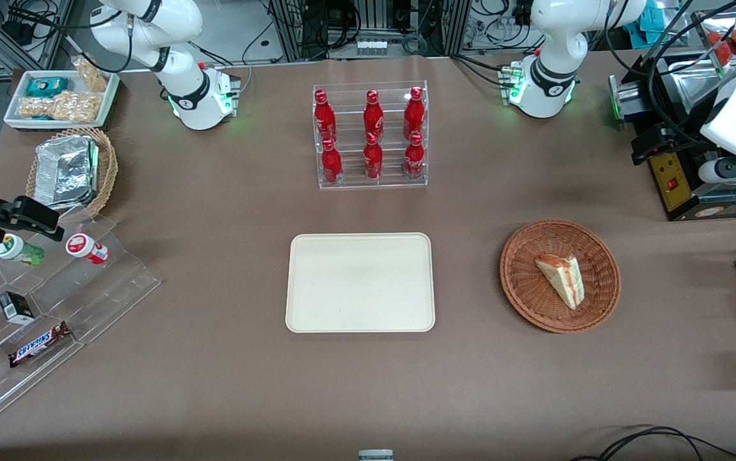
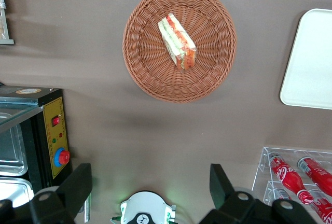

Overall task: Place sandwich from basket to tray
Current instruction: 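Move the left gripper down over the sandwich in the wicker basket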

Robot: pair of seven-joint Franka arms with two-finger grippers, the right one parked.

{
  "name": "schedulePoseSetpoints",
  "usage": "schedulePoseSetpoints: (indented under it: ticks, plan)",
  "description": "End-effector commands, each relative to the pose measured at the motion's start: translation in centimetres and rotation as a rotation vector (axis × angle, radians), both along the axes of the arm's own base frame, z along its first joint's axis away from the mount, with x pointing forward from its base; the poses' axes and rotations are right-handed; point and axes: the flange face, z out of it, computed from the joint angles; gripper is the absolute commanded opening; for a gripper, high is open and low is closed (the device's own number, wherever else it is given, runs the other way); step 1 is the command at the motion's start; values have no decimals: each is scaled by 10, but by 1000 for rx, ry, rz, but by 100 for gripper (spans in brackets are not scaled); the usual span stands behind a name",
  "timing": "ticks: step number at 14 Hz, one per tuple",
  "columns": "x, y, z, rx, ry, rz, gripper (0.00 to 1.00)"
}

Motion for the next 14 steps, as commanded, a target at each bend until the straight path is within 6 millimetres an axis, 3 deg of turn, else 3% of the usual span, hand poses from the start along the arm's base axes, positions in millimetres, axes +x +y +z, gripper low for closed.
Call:
schedulePoseSetpoints:
  ticks: [1,4,5,7,8,9,12,14]
  plan:
    - [-5,2,6,13,3,5,100]
    - [-2,4,-1,13,15,8,100]
    - [3,6,-12,14,37,11,100]
    - [20,47,-47,4,111,87,100]
    - [19,72,-54,-7,153,129,100]
    - [23,82,-70,-15,192,149,100]
    - [45,87,-130,-3,295,229,100]
    - [59,88,-150,-3,269,297,100]
